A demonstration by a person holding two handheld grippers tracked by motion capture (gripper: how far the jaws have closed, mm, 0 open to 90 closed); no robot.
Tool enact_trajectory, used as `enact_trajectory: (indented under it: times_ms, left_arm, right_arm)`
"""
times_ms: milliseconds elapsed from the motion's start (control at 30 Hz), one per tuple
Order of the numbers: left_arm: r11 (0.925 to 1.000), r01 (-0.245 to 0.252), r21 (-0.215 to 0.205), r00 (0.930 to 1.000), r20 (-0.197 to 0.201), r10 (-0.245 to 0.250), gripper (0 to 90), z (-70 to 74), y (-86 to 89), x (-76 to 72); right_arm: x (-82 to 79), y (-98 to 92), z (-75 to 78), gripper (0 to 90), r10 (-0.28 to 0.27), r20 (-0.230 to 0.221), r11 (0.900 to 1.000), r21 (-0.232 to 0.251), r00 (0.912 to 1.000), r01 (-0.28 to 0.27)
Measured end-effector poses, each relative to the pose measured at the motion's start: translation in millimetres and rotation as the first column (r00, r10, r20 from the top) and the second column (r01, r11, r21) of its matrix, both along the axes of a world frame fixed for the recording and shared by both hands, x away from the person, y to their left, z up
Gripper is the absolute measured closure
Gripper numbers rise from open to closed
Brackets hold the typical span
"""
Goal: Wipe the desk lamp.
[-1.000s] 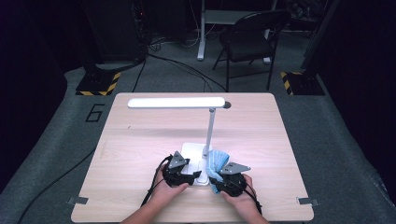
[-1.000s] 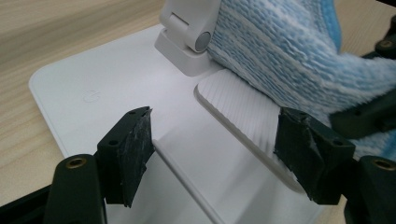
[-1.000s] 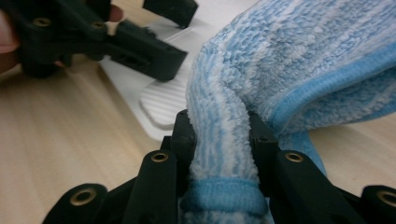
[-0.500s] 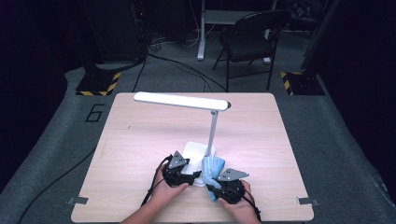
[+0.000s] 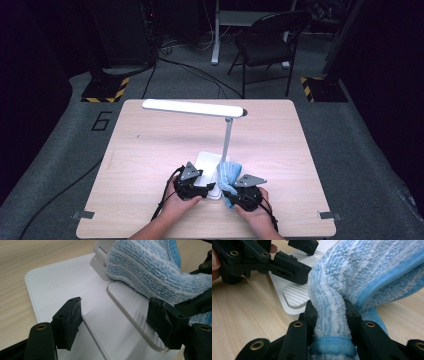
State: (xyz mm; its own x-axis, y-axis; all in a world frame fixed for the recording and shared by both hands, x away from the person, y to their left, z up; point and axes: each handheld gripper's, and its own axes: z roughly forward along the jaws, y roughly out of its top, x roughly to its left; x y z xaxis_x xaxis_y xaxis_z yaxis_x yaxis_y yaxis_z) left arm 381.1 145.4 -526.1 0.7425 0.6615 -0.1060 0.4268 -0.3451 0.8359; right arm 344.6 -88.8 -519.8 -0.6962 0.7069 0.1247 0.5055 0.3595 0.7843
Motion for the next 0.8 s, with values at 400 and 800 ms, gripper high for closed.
enact_trajectory:
  times_ms: [400,800]
  left_arm:
    - [0.9999,-0.012,0.001,0.9999,0.008,0.012,28.9,-0.1,0.8,1.2]
    - [0.9999,-0.011,0.005,0.9999,0.013,0.011,28.9,0.1,1.0,1.5]
  right_arm:
    - [4.1,-3.0,0.1,69.8,-0.014,-0.012,1.000,0.024,0.9998,0.015]
    - [-16.4,0.1,1.0,69.9,0.028,-0.023,0.999,0.027,0.9994,-0.027]
